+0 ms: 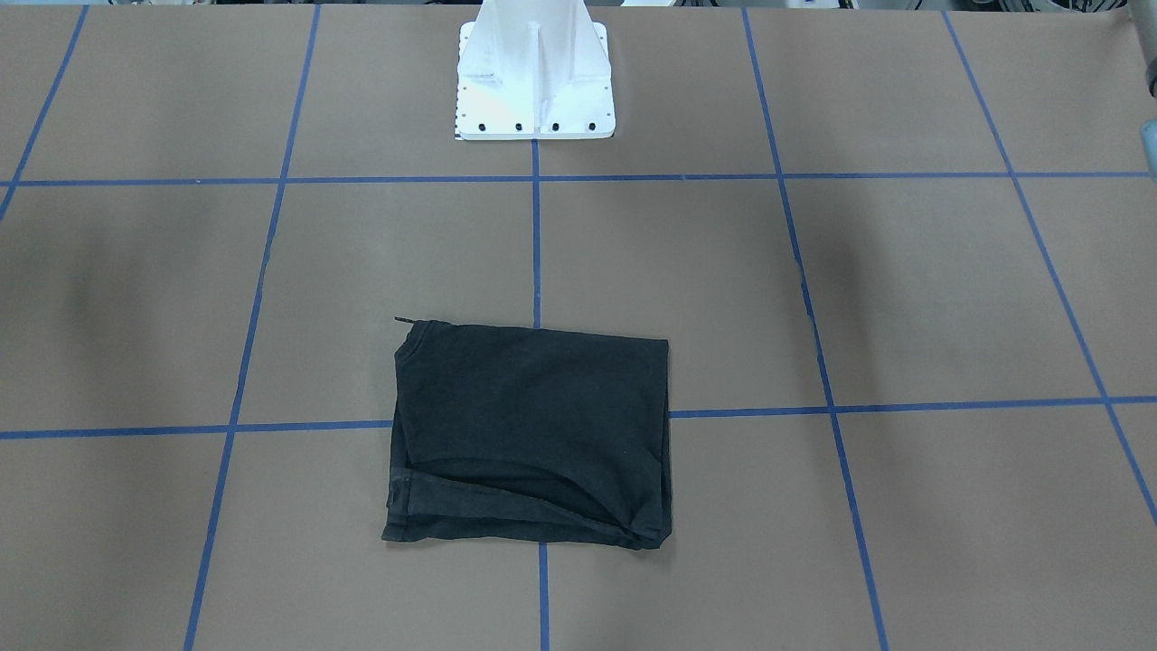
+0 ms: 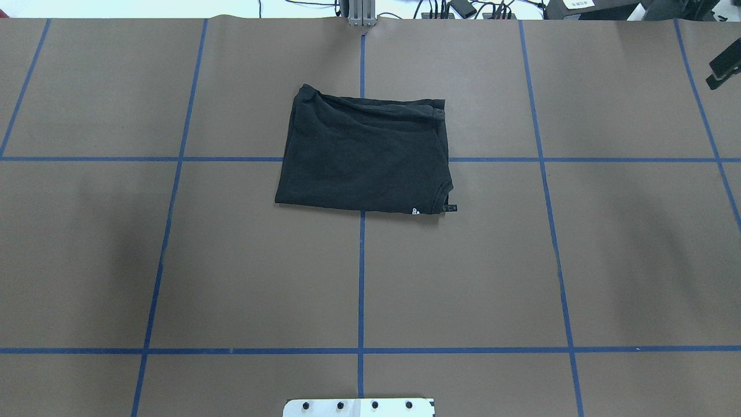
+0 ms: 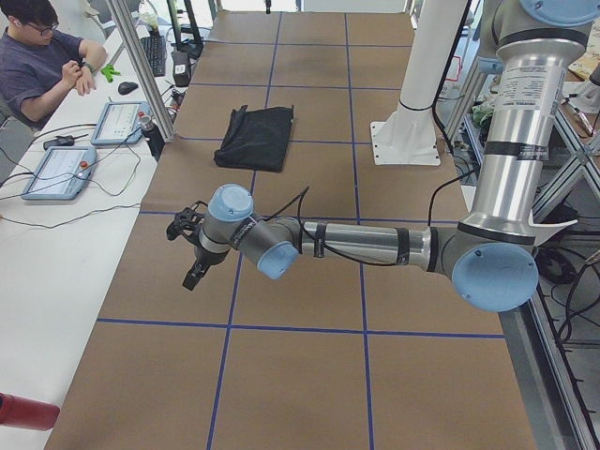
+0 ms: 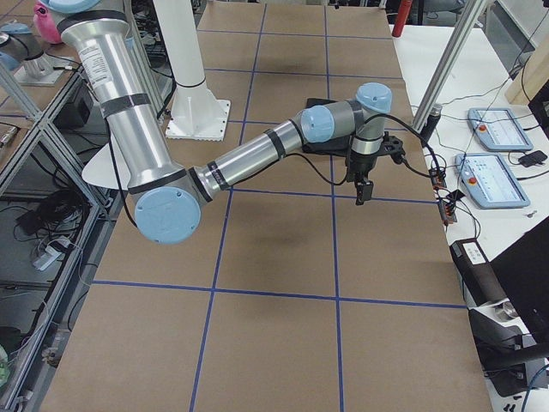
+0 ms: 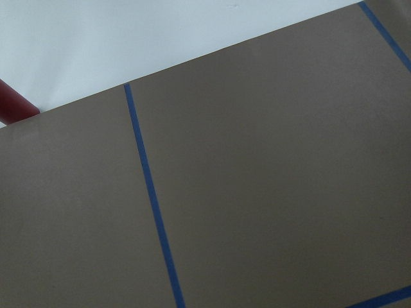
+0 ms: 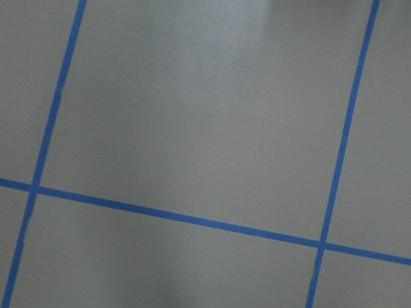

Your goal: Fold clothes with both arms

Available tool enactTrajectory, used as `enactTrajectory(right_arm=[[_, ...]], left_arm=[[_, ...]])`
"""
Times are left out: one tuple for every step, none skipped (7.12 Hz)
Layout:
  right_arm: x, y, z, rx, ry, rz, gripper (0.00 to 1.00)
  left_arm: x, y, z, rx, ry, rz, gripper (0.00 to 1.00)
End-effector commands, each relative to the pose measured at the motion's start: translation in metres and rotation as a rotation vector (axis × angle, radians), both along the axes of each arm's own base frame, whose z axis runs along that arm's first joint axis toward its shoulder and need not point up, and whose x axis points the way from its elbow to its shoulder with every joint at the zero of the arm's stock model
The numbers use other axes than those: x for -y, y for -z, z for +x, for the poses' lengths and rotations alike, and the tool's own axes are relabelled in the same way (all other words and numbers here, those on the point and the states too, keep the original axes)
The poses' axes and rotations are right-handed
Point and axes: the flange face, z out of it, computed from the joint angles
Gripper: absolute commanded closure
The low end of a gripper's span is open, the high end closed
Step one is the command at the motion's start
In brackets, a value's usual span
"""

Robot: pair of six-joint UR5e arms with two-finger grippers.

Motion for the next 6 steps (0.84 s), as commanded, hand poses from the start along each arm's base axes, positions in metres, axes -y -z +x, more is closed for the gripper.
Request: enactTrajectory(right_arm=[[-0.022, -0.047, 0.038, 0.052, -0.032, -0.078, 0.00], [-0.027, -0.067, 0.045, 0.049, -0.045, -0.110, 0.00], [-0.029, -0.073, 0.047, 0.052, -0.048, -0.087, 0.00], [-0.035, -0.095, 0.050, 0.054, -0.053, -0.115, 0.00], [-0.040, -0.120, 0.051, 0.055, -0.036, -0.144, 0.00], [-0.054, -0.149, 0.053, 0.047, 0.013, -0.150, 0.00]], left_arm=[[-0.018, -0.024, -0.052, 0.092, -0.063, 0.096, 0.00], [-0.021, -0.028, -0.057, 0.098, -0.059, 0.094, 0.00], [-0.020, -0.025, -0.057, 0.101, -0.058, 0.102, 0.00], [-0.020, -0.031, -0.056, 0.105, -0.058, 0.074, 0.00], [-0.019, -0.041, -0.056, 0.108, -0.064, -0.021, 0.00], [-0.019, -0.045, -0.056, 0.112, -0.076, -0.079, 0.00]])
